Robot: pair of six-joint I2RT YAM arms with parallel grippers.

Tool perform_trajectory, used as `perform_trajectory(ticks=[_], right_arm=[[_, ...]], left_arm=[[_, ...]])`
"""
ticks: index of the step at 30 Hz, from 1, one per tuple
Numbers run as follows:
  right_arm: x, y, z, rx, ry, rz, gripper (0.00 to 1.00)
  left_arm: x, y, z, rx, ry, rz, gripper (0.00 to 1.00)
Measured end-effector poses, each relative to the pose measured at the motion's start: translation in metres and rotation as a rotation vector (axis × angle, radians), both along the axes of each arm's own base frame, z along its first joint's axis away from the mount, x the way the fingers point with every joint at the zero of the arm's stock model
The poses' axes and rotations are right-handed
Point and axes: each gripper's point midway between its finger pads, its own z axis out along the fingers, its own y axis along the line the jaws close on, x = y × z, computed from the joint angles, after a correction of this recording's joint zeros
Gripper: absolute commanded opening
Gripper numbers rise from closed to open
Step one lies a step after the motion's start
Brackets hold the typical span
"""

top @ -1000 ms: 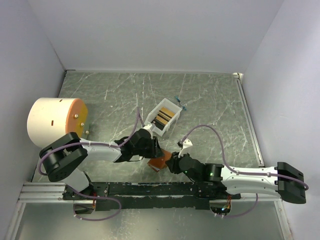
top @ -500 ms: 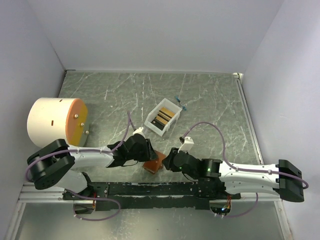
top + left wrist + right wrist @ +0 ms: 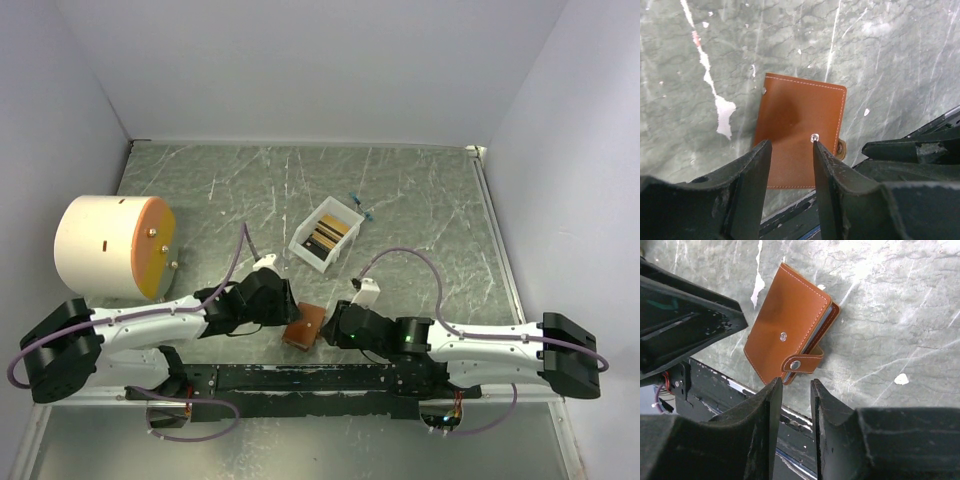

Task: Put the credit cards into the card holder
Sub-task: Close the card holder at the center of the board.

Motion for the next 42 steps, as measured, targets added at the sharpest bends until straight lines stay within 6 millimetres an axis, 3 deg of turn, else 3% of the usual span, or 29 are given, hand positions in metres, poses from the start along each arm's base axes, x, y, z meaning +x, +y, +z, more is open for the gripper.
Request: perform_trajectory(ticks=[6,12,18,22,27,34,42], right_arm=[[-0.002,0.003,-0.003,-0.016,0.005,0.019,0.29],[-0.001,0.007,0.002,-0.006,-0.004,0.028,0.27],[-0.001,0.007,0.001,-0.009,-0.004,0.027,0.26],[0.001,0.007,0.004,-0.007,-0.007,0.024,0.26],[0.001,0.007,0.004,-0.007,-0.008,0.021,0.26],[0.0,0.005,-0.002,-0.027,-0.002,0.021,0.22],[0.001,0.006,-0.005,-0.015,-0.006,0.017,0.2]], left_arm=[[-0.003,0.012,0.002,0.052,-0.037,-0.048,0.53],[-0.015,0.011,-0.001,0.053,-0.039,-0.146,0.31],[-0.02,-0.01,0.014,-0.058,-0.063,-0.227,0.15],[-0.021,-0.017,0.005,-0.067,-0.049,-0.246,0.15],[-0.026,-0.014,-0.026,-0.01,0.013,-0.255,0.13],[-0.023,-0.022,-0.026,-0.048,0.008,-0.246,0.15],[-0.023,-0.018,-0.026,-0.066,0.022,-0.198,0.18]])
